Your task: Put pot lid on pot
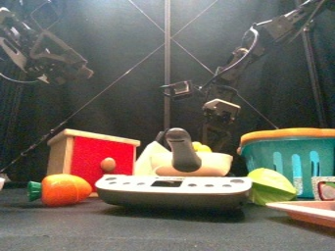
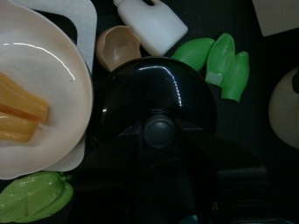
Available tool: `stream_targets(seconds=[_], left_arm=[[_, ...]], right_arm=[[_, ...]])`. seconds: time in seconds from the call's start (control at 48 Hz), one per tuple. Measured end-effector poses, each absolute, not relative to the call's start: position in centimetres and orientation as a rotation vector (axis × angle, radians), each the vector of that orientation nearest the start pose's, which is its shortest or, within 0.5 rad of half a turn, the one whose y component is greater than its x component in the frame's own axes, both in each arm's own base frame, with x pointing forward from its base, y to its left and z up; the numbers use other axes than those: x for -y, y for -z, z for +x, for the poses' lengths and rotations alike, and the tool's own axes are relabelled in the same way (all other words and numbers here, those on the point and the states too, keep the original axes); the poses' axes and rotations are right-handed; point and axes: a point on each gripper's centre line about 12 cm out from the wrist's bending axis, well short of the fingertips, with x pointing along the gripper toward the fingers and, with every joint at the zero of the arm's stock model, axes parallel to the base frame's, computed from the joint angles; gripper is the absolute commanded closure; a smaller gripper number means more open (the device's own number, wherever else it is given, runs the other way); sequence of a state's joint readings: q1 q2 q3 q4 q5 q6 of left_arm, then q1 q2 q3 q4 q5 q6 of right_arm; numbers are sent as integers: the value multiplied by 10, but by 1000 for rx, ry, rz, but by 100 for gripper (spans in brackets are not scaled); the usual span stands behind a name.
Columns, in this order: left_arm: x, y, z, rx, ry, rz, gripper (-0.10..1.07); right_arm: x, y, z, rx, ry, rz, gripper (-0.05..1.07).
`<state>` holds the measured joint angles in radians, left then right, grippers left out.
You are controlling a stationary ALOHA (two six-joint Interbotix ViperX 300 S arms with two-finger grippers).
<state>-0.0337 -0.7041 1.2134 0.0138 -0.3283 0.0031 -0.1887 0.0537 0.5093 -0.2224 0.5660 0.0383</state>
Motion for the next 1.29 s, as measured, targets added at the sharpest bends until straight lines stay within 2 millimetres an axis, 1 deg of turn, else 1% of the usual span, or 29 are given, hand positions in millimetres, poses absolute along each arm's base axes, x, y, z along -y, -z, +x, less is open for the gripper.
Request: stream_targets(seconds=[0.083,0.167,0.396,0.479,0.688,0.792,0.979,1.083,1.208,1.292], left_arm=[[8,-227,229,-181,40,19,25],[8,-226,229,-181,40,19,24],[8,-226,229,-181,39,17,25],[8,-227,229,-179,40,19,24],[8,-227,229,-179,39,17,24],[8,-226,229,-181,40,19,24],[8,-227,229,-179,38,19,25],[8,-226,229,-181,38,19,25],[8,-226,229,-181,38,17,25],[8,-226,229,-182,36,17,24]], right_arm=[[87,-158,370,-1143,195,-92,39],[91,-163,369,-1134,205,-87,39],[109,-199,360,-1034,265,-57,39],[119,-212,356,-997,298,-45,39],[153,-247,341,-903,405,17,39],[171,-258,333,-859,458,44,39],[203,-269,328,-760,536,78,39],[222,-262,329,-758,571,108,39],[238,-255,332,-761,602,167,39],[248,-246,334,-777,618,218,39]])
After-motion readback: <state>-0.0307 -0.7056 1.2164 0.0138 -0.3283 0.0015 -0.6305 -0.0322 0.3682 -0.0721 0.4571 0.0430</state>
